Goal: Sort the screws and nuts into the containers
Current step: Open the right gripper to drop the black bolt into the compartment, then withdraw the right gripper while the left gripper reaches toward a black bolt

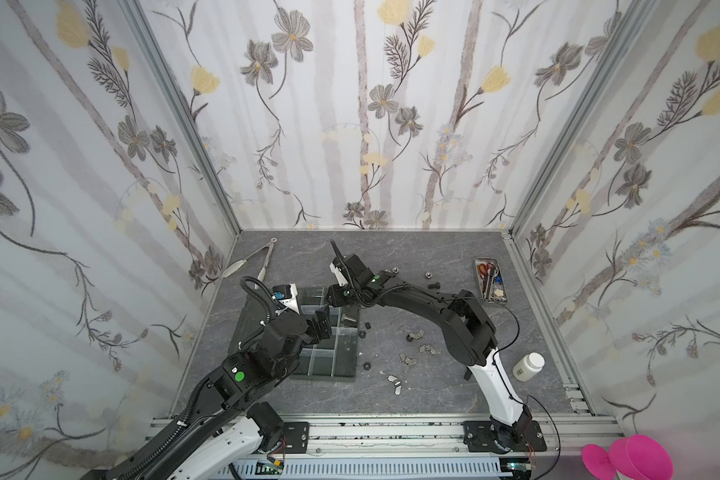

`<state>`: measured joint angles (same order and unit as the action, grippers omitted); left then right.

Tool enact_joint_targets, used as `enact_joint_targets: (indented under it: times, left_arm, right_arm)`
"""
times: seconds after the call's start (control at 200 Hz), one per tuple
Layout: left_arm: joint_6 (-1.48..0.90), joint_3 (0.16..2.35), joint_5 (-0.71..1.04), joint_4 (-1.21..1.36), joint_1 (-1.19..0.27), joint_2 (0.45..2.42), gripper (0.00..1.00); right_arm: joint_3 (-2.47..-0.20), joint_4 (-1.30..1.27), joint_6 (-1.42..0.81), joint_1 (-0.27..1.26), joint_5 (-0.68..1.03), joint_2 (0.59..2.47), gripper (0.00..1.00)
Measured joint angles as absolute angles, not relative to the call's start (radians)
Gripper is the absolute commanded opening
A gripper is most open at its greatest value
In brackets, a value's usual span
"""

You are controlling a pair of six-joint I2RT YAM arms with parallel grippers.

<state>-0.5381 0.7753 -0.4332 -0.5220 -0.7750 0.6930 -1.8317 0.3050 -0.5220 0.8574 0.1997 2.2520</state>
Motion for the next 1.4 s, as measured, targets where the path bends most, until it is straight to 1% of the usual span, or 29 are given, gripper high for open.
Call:
enact_joint_targets:
  times: [0.13,0.315,0.545,0.734,0.839,1.094,1.284,1.399]
  left_arm:
    - [-0.517,0.805,-0.394,-0.527,-0.775,0.746,0.94]
    - [-0.487,0.822,-0.3,-0.526,-0.796,0.842,0.92]
    - [-0.448,0.875,-0.248,-0.497,-0.912,1.001,0.9]
    - [-0.418,0.927,-0.217,-0.45,-0.981,1.158,0.86]
    - [-0.392,0.951,-0.192,-0.422,-1.0,1.221,0.84]
    - [-0.347,1.037,-0.146,-0.353,-1.055,1.407,0.77]
    - [-0.34,1.155,-0.159,-0.348,-1.135,1.58,0.73]
    - [-0.35,1.246,-0.184,-0.361,-1.186,1.686,0.72]
  right_arm:
    - [-1.773,0.291,-0.522,0.842,0.199,2.199,0.43]
    - [-1.602,0.231,-0.523,0.787,0.228,2.055,0.44]
    - [-1.26,0.115,-0.552,0.642,0.257,1.764,0.44]
    - [-1.033,0.064,-0.56,0.511,0.286,1.515,0.45]
    - [-0.937,0.048,-0.559,0.445,0.315,1.412,0.45]
    - [-0.748,0.038,-0.56,0.261,0.371,1.193,0.45]
    - [-0.647,0.053,-0.569,0.136,0.387,1.052,0.45]
    - [-0.616,0.057,-0.587,0.057,0.391,1.002,0.46]
